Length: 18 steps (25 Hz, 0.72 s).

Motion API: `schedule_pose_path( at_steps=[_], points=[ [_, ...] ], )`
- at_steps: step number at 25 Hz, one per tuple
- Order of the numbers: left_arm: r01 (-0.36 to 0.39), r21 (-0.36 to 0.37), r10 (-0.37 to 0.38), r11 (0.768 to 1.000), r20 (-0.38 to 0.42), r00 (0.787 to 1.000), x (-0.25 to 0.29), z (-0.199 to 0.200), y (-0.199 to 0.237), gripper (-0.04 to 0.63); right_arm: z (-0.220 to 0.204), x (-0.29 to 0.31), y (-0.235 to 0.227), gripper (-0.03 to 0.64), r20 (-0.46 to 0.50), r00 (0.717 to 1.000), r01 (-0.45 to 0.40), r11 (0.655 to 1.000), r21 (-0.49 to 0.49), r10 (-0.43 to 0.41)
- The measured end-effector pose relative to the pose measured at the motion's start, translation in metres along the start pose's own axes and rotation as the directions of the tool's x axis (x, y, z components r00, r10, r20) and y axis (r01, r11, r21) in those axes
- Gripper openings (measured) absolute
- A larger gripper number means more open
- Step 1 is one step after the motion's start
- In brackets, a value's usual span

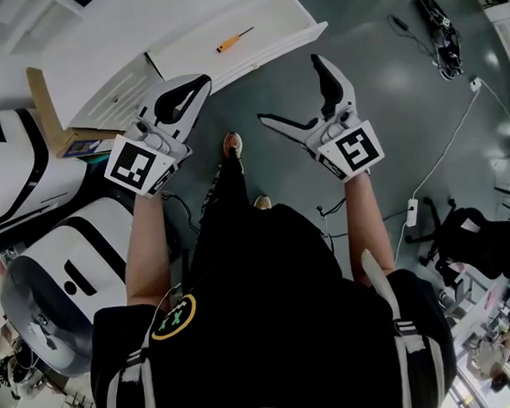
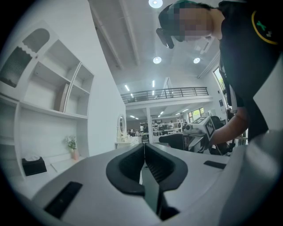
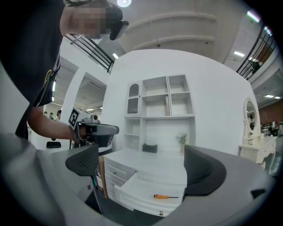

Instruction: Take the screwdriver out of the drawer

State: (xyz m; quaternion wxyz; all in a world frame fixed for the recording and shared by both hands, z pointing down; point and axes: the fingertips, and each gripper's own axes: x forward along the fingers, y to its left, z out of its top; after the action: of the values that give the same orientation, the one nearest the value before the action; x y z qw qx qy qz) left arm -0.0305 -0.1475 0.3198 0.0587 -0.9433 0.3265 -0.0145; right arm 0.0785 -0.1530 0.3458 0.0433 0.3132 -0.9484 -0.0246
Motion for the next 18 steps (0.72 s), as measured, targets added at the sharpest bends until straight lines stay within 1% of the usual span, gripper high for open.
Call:
schedule_pose_path(
  at_steps=[10,18],
  points=[
    [-0.002,-0.023,0.001,1.0,-0.009,1.0,0.024,-0.02,0.055,0.021,-0.017,0.053,-0.036,0.592,-0.053,0.998,-0.03,0.999,-0.027,0.029],
    [-0.006,-0.043,0.005,0.999,-0.026,1.0,0.039,-0.037,0.096,0.021,-0.047,0.106,-0.069,0.592,-0.128,0.989,-0.082,0.995,-0.058,0.074]
  ],
)
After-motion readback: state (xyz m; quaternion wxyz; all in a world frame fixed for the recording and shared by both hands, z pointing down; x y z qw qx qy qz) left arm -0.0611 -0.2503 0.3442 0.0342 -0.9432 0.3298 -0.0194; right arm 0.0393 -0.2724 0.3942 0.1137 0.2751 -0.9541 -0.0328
